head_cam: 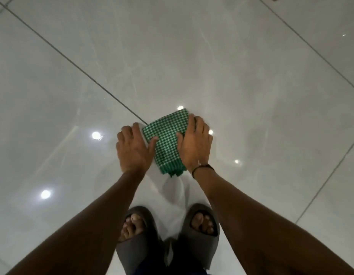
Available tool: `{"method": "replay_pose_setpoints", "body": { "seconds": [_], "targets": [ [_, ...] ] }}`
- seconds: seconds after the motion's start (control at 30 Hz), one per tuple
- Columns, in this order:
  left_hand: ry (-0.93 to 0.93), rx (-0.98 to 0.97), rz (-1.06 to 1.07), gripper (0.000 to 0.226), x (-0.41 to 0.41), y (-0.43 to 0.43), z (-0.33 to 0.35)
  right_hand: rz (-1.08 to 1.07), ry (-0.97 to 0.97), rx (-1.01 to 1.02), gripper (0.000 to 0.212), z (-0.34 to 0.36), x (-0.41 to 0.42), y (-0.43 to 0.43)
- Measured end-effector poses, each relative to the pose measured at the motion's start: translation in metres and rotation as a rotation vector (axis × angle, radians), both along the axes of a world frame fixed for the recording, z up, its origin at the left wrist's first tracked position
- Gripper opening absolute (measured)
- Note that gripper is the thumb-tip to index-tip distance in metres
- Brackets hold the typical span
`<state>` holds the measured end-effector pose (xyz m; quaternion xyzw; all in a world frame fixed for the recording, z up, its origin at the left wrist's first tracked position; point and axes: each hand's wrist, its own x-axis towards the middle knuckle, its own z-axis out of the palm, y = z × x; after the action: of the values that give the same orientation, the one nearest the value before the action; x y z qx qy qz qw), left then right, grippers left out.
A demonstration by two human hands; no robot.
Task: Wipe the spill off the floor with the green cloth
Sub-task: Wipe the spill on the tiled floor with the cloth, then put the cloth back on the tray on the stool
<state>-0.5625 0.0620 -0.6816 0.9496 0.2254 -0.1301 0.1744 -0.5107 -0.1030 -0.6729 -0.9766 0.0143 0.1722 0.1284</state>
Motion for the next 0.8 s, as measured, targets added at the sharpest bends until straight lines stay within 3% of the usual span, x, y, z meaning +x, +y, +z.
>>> {"method": "replay_pose_setpoints", "body": {
  "seconds": [0.1, 0.2, 0.33, 0.4, 0.47, 0.53, 0.6, 0.67, 0.8],
  "targets": [
    [0.142, -0.218, 0.215, 0.043, 0.020, -0.027, 0.017, -0.156, 0.213, 0.131, 0.056, 0.014, 0.014, 0.006],
    [0.270, -0.454, 0.397, 0.043, 0.044, -0.029, 0.047, -0.346, 0.362, 0.315, 0.032, 0.040, 0.024, 0.004],
    [0.181, -0.739, 0.580, 0.040, 0.071, -0.007, 0.134, -0.620, 0.437, 0.636, 0.015, 0.119, 0.047, -0.014],
    [0.154, -0.812, 0.591, 0.038, 0.087, 0.002, 0.197, -0.652, 0.503, 0.760, 0.003, 0.182, 0.068, -0.023],
    [0.170, -0.830, 0.566, 0.033, 0.113, 0.005, 0.267, -0.614, 0.565, 0.798, 0.007, 0.256, 0.100, -0.033],
    [0.159, -0.840, 0.527, 0.030, 0.152, 0.007, 0.343, -0.542, 0.595, 0.796, 0.025, 0.339, 0.146, -0.040],
    [0.086, -0.870, 0.489, 0.024, 0.205, 0.005, 0.425, -0.472, 0.594, 0.812, 0.025, 0.429, 0.204, -0.046],
    [0.002, -0.893, 0.447, 0.019, 0.264, 0.000, 0.502, -0.423, 0.541, 0.837, 0.021, 0.511, 0.260, -0.053],
    [-0.166, -0.917, 0.407, 0.028, 0.392, -0.005, 0.608, -0.435, 0.350, 0.934, 0.036, 0.613, 0.374, -0.055]
  ]
}}
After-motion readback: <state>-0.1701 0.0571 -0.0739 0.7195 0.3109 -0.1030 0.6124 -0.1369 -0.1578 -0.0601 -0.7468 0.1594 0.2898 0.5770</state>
